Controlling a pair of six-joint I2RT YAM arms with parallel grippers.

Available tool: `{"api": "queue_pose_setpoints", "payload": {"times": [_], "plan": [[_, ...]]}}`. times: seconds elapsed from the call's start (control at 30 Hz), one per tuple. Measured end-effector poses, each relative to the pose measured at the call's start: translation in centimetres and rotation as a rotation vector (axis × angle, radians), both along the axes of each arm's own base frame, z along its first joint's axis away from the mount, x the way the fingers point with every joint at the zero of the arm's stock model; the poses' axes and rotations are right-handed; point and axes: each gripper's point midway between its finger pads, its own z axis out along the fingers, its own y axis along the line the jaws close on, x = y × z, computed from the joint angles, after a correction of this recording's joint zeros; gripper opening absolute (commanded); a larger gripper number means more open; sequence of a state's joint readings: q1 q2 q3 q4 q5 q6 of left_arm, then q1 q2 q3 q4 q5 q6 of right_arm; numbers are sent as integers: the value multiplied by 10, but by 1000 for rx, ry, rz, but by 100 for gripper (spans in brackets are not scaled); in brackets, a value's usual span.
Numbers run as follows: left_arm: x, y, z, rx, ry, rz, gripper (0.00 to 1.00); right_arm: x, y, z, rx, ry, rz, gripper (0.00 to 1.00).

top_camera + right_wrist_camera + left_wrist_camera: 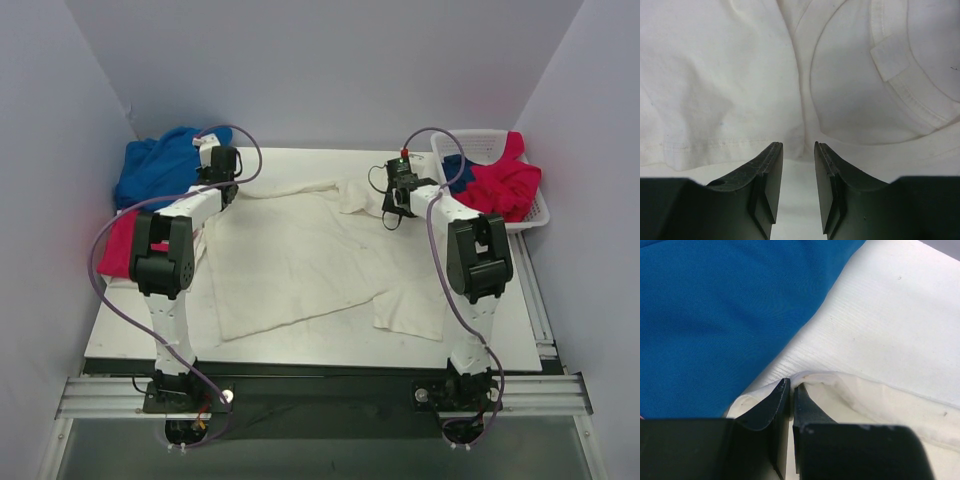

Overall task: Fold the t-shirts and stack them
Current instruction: Flatten out the tshirt

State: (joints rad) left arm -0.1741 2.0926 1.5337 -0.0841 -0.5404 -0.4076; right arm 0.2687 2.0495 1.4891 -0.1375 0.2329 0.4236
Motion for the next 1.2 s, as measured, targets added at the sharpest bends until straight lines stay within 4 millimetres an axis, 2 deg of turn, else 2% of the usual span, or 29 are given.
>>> {"api": "queue_pose_setpoints", "payload": {"times": [0.3,0.63,0.87,1.2], "plan": [[-2,7,-2,-3,5,8,0,-1,7,-17,40,36,2,32],[-2,11,1,-17,0,9,0,10,8,-19,69,32,-16,29],[-3,11,0,-19,2,9,0,6,6,-22,71,50,-29,28],[-3,14,-1,-22,2,14,0,3,7,-24,83,61,-44,21]]}}
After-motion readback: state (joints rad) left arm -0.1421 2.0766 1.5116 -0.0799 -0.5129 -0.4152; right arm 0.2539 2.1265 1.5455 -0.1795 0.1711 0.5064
